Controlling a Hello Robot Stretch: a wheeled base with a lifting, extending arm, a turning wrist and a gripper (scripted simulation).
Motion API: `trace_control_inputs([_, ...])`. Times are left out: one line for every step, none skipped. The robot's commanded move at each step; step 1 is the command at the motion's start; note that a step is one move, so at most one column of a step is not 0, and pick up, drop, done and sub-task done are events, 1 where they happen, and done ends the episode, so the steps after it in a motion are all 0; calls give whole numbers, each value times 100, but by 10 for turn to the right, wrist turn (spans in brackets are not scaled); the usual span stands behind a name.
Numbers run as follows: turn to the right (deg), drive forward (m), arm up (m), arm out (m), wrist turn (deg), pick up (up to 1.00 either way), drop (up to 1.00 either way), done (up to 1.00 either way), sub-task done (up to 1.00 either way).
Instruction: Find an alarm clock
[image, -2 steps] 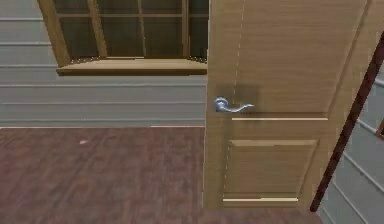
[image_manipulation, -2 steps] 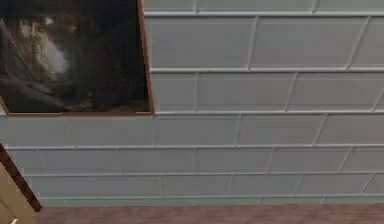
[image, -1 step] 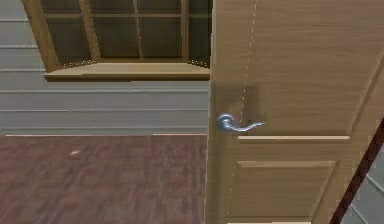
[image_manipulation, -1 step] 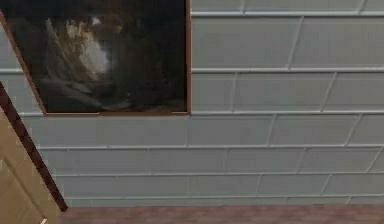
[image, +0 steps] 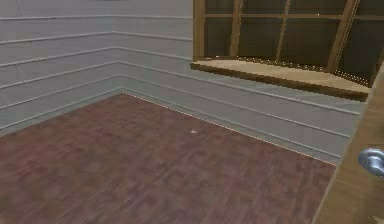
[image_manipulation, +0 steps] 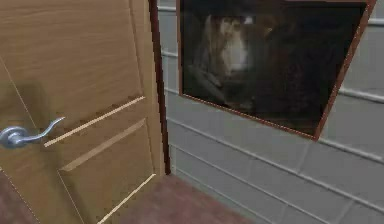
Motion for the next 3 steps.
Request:
trace_control_inputs([0,90,0,0,0,0,0,0,0])
trace_control_inputs([450,0,0,0,0,0,0,0,0])
trace_control_inputs([60,0,0,0,0,0,0,0,0])
